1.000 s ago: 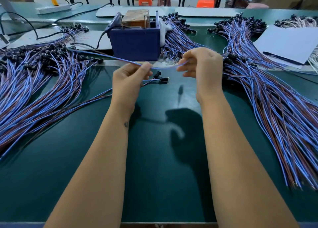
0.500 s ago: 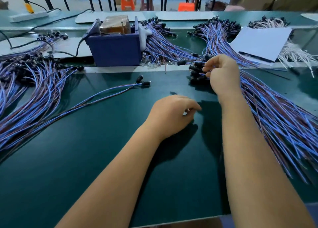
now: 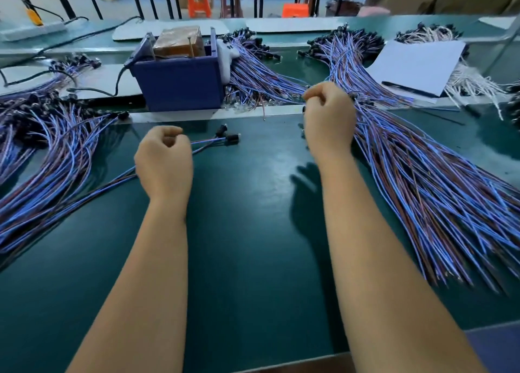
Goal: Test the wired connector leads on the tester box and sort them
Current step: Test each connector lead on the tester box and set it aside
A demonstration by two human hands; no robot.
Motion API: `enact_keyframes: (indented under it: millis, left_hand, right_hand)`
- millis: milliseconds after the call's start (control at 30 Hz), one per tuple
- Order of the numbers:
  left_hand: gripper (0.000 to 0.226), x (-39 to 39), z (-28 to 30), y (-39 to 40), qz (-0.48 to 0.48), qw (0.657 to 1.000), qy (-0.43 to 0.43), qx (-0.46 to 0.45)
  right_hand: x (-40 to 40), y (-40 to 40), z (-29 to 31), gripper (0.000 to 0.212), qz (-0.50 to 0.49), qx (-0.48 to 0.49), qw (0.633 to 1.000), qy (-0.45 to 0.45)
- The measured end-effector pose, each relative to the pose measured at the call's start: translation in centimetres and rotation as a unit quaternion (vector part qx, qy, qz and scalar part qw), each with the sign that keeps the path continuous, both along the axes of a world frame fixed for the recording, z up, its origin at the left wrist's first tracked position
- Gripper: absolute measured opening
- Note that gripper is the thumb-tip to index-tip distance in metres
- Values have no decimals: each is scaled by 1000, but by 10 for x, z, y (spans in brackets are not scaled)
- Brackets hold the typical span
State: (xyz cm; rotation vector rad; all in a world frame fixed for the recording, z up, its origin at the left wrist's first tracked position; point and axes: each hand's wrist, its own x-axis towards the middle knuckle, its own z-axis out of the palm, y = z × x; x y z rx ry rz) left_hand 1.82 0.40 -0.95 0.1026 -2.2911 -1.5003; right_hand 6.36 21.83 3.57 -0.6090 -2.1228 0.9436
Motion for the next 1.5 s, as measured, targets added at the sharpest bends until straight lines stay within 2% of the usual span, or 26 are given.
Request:
enact_keyframes:
  millis: [100,200,300,367,433,500,533,600,667,800,900,967,1000,1100,1167,1267,1333,1500]
  left_hand:
    - [26,-5,1,-14,20,999,-11,29]
    - [24,-6,3,-15,17,999,-14,39]
    - [21,-3,2,-11,-26,996,-46,69]
    - [21,-3,3,-9,-53,993,-67,87]
    - [25,-4,5,-10,-71,986,-85,126]
    - [33,-7,6,-12,-81,978,-108,158]
    - [35,-9,6,-13,-84,976,-122,162]
    - [36,-14,7,-14,-86,968,-147,185]
    - [39,-19,8,-14,-83,955,-171,225]
    - [34,-23,9,-14,-63,934,-185,300]
    - [23,-22,8,-11,-52,917,-173,355]
    - [20,-21,8,-7,-73,886,-169,425]
    - [17,-19,9,-6,-92,856,-166,481]
    - [17,-9,14,-1,-147,722,-162,656]
    - [18,-5,16,0,-161,686,-159,692]
    - [21,-3,20,3,-205,685,-173,678]
    - [24,1,21,7,-253,699,-194,640]
    - [26,9,19,23,-339,796,-244,438]
  right_hand:
    - [-18,-44,-16,29,131,9,991,-15]
    - [-32,-72,-38,34,227,24,969,-98]
    - [-41,-72,-51,34,229,145,942,-199]
    - [-43,-68,-53,24,217,169,942,-194]
    - [-40,-68,-53,16,219,108,959,-145]
    - [-35,-67,-50,12,219,-43,973,-66]
    - [-32,-66,-47,12,217,-123,968,-28]
    - [-27,-64,-41,15,240,-263,934,8]
    - [-24,-62,-37,15,293,-343,892,-2]
    - [-18,-62,-34,17,419,-317,848,-67]
    - [-11,-67,-31,5,500,-279,813,-106]
    - [-8,-71,-30,3,542,-257,790,-126]
    - [-7,-73,-29,3,561,-252,777,-138]
    - [-6,-74,-28,5,601,-230,743,-182]
    - [-6,-70,-29,8,602,-229,743,-179]
    - [-8,-62,-31,17,535,-306,780,-108]
    - [-12,-57,-32,22,469,-351,807,-69]
    - [-16,-64,-34,25,381,-356,852,-38]
